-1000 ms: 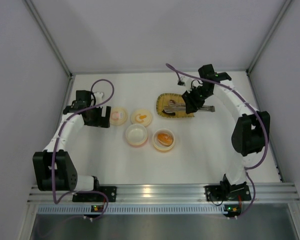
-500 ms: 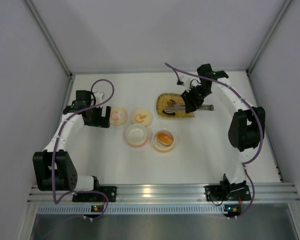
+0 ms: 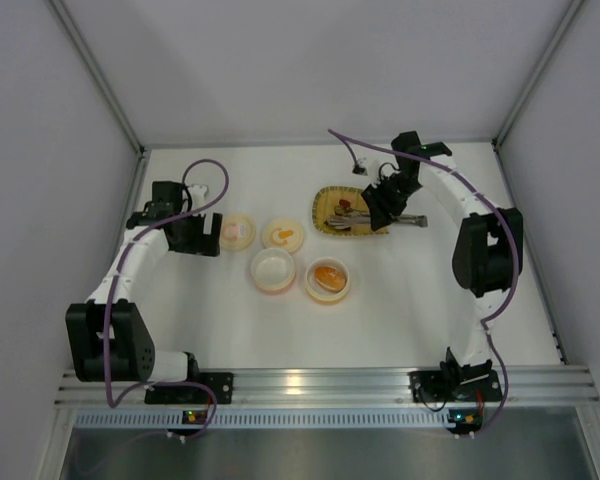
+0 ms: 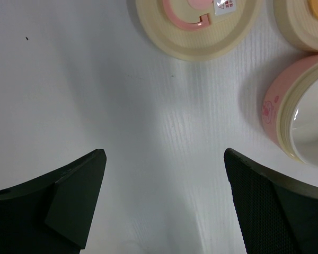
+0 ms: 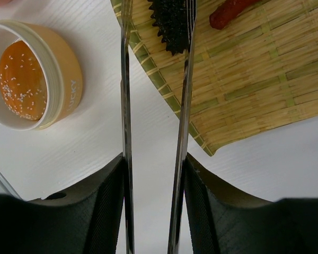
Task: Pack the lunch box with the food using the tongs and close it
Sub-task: Pick up the fake food from the plate.
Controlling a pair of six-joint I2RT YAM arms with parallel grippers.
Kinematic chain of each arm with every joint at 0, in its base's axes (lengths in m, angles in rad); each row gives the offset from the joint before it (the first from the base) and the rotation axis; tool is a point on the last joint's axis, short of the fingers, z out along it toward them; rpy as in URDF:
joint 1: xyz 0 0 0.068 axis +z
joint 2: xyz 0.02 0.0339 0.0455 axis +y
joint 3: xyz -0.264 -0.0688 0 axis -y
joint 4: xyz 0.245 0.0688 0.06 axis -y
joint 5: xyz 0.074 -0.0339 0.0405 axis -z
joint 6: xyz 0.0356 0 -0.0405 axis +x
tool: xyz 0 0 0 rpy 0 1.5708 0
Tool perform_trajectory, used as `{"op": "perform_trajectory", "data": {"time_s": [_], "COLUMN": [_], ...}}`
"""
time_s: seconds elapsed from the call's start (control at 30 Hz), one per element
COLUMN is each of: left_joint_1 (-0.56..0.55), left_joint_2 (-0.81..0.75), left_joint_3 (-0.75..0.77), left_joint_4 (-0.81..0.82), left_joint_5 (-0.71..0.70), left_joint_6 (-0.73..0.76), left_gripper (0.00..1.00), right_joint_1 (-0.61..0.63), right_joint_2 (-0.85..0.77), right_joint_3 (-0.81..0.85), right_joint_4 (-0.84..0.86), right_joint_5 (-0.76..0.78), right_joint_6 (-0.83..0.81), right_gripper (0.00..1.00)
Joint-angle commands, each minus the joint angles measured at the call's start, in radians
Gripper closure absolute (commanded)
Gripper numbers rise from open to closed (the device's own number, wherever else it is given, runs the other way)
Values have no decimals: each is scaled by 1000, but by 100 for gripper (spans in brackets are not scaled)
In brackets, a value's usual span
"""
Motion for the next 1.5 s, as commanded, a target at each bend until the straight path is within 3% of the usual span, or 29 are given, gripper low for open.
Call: {"op": "perform_trajectory", "data": {"time_s": [0.0,0.93,1.47], "left_joint_1": [-1,-1,-1], "left_joint_2": [-3,8,1], "left_joint_3": [-17,-17,-14], "left_joint_4": [26,33,32], "left_joint_5": [-2,-5,-16], "left_joint_6": [6,-1,-4], "left_gripper": [2,2,2], "right_joint_1": [-23,-37,-37], "right_joint_2": [3,78,9], "right_joint_3": [47,136,182], "right_joint_4": [-12,-113,-153], "right_joint_5": [-39,-74,-131], "right_joint_6": [-28,-68,-44], "right_gripper": [56,56,84]}}
